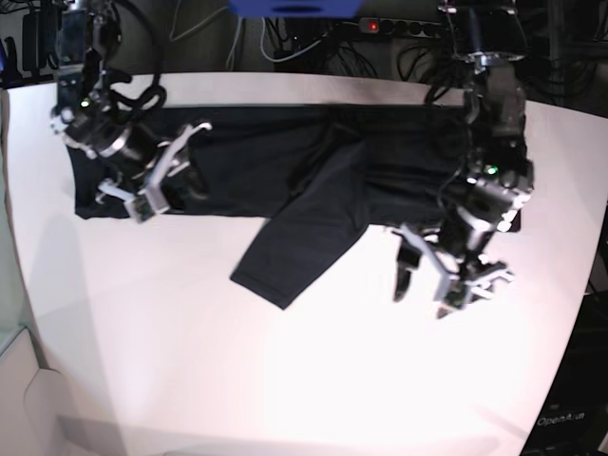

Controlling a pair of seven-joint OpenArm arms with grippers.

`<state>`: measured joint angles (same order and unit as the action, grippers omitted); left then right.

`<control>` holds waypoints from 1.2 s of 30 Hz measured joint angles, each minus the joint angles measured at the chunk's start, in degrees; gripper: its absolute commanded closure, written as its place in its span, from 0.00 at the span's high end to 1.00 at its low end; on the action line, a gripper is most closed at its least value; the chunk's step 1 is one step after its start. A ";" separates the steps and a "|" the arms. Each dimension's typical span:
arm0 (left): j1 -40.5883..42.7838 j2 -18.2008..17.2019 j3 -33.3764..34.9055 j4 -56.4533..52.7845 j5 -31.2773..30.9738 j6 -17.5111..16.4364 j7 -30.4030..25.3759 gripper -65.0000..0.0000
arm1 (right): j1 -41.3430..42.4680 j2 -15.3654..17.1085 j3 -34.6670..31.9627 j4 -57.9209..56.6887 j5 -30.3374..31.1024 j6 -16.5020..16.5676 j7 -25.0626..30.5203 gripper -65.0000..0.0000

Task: Fold the T-shirt properly

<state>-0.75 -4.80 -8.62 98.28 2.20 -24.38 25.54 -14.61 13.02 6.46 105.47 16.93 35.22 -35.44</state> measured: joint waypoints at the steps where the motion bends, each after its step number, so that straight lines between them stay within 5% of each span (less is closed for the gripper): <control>1: -1.01 1.27 2.47 -1.64 -0.13 0.00 -0.02 0.60 | -0.02 0.55 2.67 0.02 0.33 0.17 -0.35 0.40; 6: -6.56 6.34 12.79 -12.94 2.38 0.11 0.79 0.60 | -1.11 1.11 14.47 -0.04 -0.07 0.31 -4.20 0.40; 10: -10.95 13.11 15.69 -22.47 10.27 0.44 0.24 0.60 | -2.67 0.79 18.34 0.09 0.02 2.93 -4.37 0.40; 13: -13.31 14.25 16.33 -28.50 13.11 -1.11 -0.87 0.60 | -3.39 0.57 20.31 0.17 -0.07 4.17 -4.66 0.40; 15: -15.06 13.25 17.14 -32.46 14.23 1.07 0.22 0.59 | -3.87 0.68 21.05 0.20 -0.09 4.15 -4.46 0.40; 17: -16.92 12.24 20.15 -36.28 14.25 7.82 0.57 0.59 | -4.02 0.61 20.96 0.20 0.15 4.17 -4.57 0.40; 18: -17.55 12.37 21.79 -37.53 13.25 11.76 0.52 0.59 | -3.98 0.61 20.87 0.20 0.20 4.17 -4.55 0.40; 20: -18.82 12.59 25.18 -39.19 8.70 14.01 -1.01 0.59 | -4.04 0.59 20.85 0.26 0.22 4.17 -4.39 0.40; 28: -19.34 13.05 32.54 -42.12 3.32 14.73 -3.69 0.59 | -4.37 0.46 20.85 0.24 0.20 4.17 -4.46 0.40; 36: -23.87 13.40 40.63 -52.63 -5.81 21.86 -10.73 0.60 | -4.46 0.50 20.85 0.24 0.20 4.20 -4.46 0.40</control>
<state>-24.62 8.60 32.01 45.65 -3.62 -2.52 14.81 -19.07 13.52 27.31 105.71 17.12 39.42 -39.90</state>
